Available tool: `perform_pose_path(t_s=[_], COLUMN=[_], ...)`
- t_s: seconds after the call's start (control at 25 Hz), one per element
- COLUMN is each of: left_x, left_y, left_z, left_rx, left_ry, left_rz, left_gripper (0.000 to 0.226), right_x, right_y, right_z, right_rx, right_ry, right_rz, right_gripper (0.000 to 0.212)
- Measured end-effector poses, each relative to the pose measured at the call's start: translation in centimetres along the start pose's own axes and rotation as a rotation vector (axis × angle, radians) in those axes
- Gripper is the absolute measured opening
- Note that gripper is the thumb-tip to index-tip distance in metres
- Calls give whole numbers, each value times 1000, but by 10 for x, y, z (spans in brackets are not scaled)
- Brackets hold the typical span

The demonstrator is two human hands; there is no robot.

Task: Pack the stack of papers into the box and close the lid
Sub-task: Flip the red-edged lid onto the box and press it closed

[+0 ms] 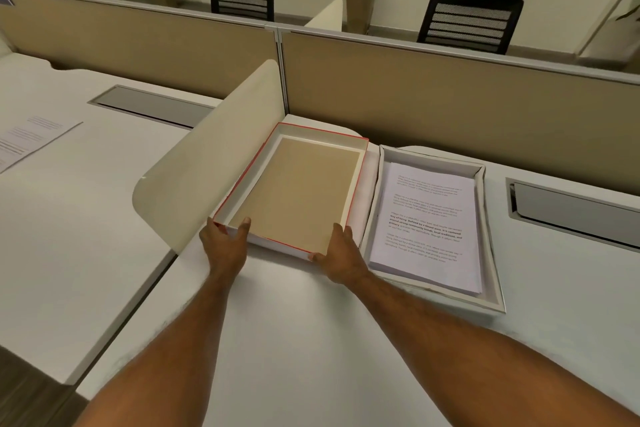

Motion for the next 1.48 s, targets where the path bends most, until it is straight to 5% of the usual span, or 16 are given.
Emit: perform_pose_path(t_s=[0.24, 0.44, 0.56, 0.76, 0.88, 1.12, 1.24, 1.32, 1.48], left_x=[-23, -66, -103, -158, -169, -178, -166, -150, -123], left_y=[-14, -9, -9, -17, -33, -59, -72, -71, -89], left_z=[-9, -36, -62, -123, -157, -200, -188, -155, -137], left_rx=[126, 109, 89, 86, 86, 224, 429, 414, 739], left_ry=[7, -176, -350, -686, -820, -1036, -885, -684, -274], left_rz=[-434, -479, -403, -234, -18, 180, 197, 245, -98], left_gripper=[75, 84, 89, 68, 66, 75, 76, 80, 45], right_x=[4, 17, 58, 143, 153, 98, 67, 42, -7], right_y=[18, 59, 90, 132, 149, 192, 224, 242, 255], right_z=[-10, -18, -21, -10, -10, -44, -64, -76, -93], right_rx=[-72, -99, -115, -75, -205, -509, -552, -544, -506], right_ry=[38, 108, 201, 196, 28, -72, 13, 37, -20], right_rz=[203, 206, 303, 533, 828, 887, 981, 1062, 1166], right_gripper=[88, 74, 69, 100, 88, 65, 52, 44, 43])
Point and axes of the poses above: each hand's wrist, its own z-axis towards the middle knuckle, its own y-axis out of the back of the hand, x = y × z, the point moved 8 cm from there along z, towards the middle knuckle, and after that the axes turned 9 degrees about y, right-handed, at the moved point
